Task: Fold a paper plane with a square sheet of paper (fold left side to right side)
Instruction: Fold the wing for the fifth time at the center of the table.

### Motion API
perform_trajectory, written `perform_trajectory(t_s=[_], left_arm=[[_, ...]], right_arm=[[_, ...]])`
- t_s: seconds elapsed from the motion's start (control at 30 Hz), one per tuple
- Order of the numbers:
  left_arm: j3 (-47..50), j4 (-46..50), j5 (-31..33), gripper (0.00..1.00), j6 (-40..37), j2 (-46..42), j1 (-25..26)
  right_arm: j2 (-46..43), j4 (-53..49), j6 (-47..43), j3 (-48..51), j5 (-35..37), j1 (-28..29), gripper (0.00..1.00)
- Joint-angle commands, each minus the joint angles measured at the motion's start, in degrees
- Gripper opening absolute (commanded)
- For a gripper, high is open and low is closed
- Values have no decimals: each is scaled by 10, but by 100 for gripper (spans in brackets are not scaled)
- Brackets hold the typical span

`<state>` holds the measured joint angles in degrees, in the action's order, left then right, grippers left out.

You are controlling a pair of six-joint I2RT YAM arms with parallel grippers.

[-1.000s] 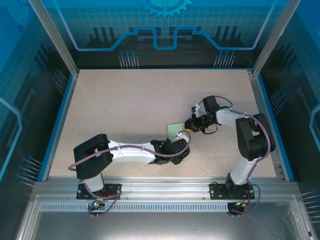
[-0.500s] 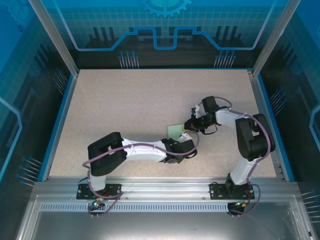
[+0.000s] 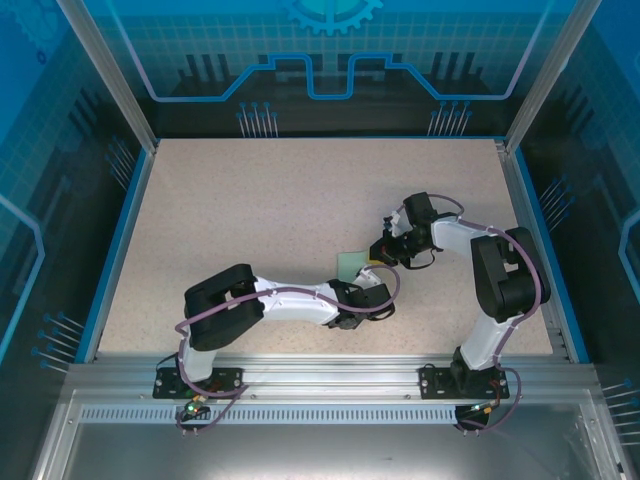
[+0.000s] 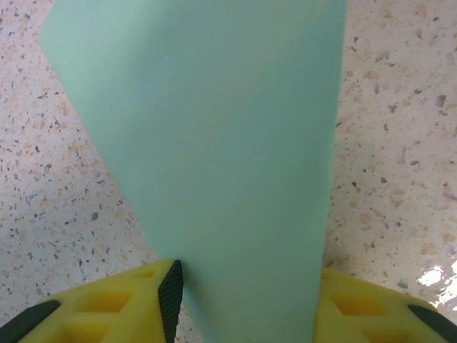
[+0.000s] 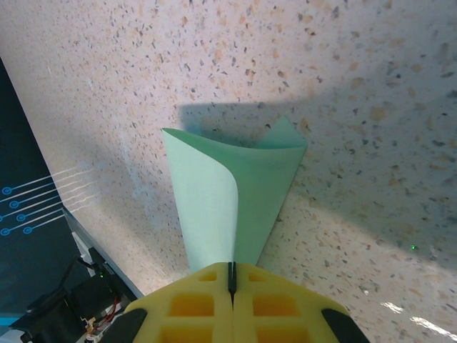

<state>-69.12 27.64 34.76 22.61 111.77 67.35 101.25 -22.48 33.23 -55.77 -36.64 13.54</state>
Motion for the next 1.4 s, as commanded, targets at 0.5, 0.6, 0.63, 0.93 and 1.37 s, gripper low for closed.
perform_trajectory(t_s=[0.5, 0.6, 0.63, 0.93, 1.37], left_arm=[[-44, 75, 20, 59, 40, -24, 14], [-53, 82, 17, 60, 47, -23, 15], [-55, 84, 16, 60, 48, -24, 16], [-80, 98, 24, 59, 53, -8, 16], [-101, 113, 39, 50, 62, 51, 15]], right_arm=[[21, -21, 5, -29, 4, 11, 2], [25, -20, 6, -30, 3, 10, 2], [27, -20, 7, -32, 3, 10, 2], [37, -9, 34, -45, 3, 11, 2], [37, -22, 29, -45, 12, 15, 2]])
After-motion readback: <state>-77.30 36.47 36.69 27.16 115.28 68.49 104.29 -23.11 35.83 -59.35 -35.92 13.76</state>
